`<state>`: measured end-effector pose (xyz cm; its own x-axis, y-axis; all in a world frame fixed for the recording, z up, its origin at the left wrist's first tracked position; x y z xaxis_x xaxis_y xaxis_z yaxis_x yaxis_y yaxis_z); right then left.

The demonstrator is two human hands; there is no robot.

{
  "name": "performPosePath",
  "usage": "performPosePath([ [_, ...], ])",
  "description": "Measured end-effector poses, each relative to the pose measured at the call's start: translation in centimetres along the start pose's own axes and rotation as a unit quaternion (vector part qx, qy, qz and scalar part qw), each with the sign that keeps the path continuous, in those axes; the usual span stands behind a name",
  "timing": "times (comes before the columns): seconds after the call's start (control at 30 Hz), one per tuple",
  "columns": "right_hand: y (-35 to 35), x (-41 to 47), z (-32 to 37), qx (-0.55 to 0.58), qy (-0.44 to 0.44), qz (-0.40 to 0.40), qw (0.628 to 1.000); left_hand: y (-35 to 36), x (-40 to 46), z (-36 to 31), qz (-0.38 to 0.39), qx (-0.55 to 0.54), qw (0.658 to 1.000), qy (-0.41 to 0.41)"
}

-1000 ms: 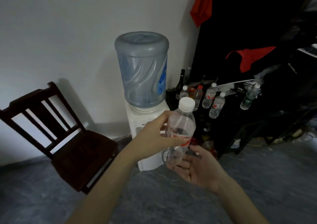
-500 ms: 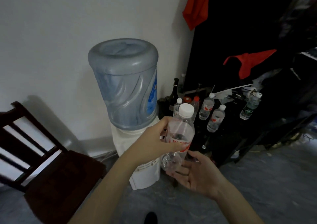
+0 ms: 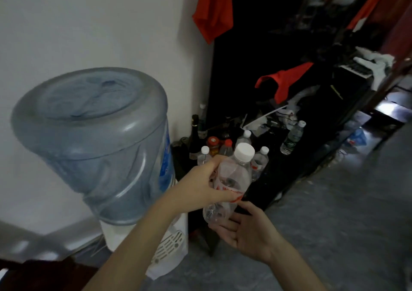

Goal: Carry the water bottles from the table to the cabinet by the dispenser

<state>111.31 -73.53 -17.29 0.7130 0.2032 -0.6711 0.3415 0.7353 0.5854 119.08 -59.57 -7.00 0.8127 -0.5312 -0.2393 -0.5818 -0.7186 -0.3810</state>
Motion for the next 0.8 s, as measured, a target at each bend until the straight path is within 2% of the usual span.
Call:
performPosePath([
  [0.1,-1.6,1.3,0.9,0.015,0.002,-0.016,1.0,0.7,2.3,0.1,0.049,0.008,0.999,0.001],
  [0.2,-2.8,2.3,2.0,0.036,-0.002,-0.025,0.999,0.9,4.8,0.1,0.066,0.013,0.998,0.002],
  [0.5,-6.6,6.4,6.7,0.055,-0.004,-0.038,0.998,2.3,12.2,0.8,0.075,0.02,0.997,-0.008],
  [0.8,-11.0,13.7,12.5,0.022,0.039,-0.06,0.997,4.2,19.6,2.9,0.029,0.017,0.998,-0.06],
])
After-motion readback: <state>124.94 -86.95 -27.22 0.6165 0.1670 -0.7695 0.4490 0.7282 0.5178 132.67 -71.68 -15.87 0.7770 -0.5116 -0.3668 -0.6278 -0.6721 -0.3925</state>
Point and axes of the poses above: each hand's wrist, its own x-axis towards the middle knuckle, its own y-axis out of the palm, z = x × y, the point moved 4 cm from there along x, towards the middle knuckle, and after that the axes turned 11 degrees about -y, right-handed, at the moved point
